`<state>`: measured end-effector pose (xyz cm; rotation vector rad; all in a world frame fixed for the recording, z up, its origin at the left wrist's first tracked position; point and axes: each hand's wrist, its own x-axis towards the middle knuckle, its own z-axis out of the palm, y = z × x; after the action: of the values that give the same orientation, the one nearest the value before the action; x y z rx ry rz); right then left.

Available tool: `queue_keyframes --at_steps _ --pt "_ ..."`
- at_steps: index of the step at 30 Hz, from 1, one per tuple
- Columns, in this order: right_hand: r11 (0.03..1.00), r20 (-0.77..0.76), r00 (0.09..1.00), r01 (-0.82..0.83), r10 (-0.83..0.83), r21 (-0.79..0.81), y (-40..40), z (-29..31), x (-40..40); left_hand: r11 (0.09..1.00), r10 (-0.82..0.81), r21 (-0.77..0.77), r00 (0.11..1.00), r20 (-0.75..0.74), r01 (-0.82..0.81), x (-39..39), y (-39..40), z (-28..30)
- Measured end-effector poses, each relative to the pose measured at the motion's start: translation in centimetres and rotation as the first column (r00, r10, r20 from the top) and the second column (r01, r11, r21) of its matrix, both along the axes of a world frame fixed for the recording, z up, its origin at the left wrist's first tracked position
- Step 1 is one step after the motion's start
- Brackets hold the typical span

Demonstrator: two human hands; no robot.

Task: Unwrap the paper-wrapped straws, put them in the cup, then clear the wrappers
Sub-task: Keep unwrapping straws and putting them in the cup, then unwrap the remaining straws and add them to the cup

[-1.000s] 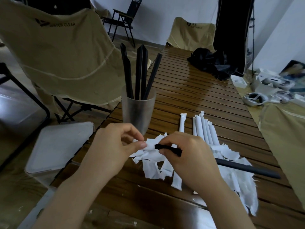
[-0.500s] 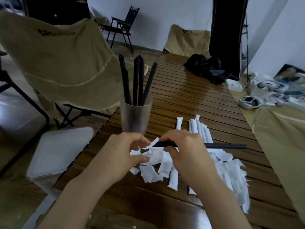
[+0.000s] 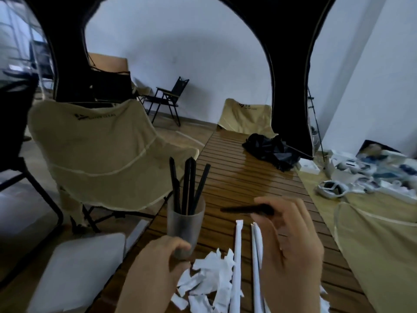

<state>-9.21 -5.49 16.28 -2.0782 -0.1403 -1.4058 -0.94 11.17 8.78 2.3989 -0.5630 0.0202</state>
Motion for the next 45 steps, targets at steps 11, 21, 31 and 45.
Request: queue_keyframes --at_steps 11,21,31,45 --pt "1.0 0.139 0.99 0.026 -0.027 0.009 3.8 0.4 1.1 0.997 0.073 -0.045 0.991 0.115 -0.068 2.8 1.6 -0.9" --pt "0.934 -0.37 0.866 -0.259 0.337 0.245 4.0 -2.1 4.6 0.991 0.11 -0.095 0.986 0.121 -0.099 2.9 1.5 -1.8" --pt "0.991 -0.743 0.669 -0.115 0.031 -0.062 2.8 -6.2 4.9 0.986 0.104 -0.143 0.99 0.099 -0.09 2.8 1.9 -2.1" --pt "0.936 -0.889 0.314 0.222 -0.334 -0.273 -1.7 -15.2 2.7 0.995 -0.061 -0.078 0.998 0.002 0.061 0.4 -1.2 -3.0"
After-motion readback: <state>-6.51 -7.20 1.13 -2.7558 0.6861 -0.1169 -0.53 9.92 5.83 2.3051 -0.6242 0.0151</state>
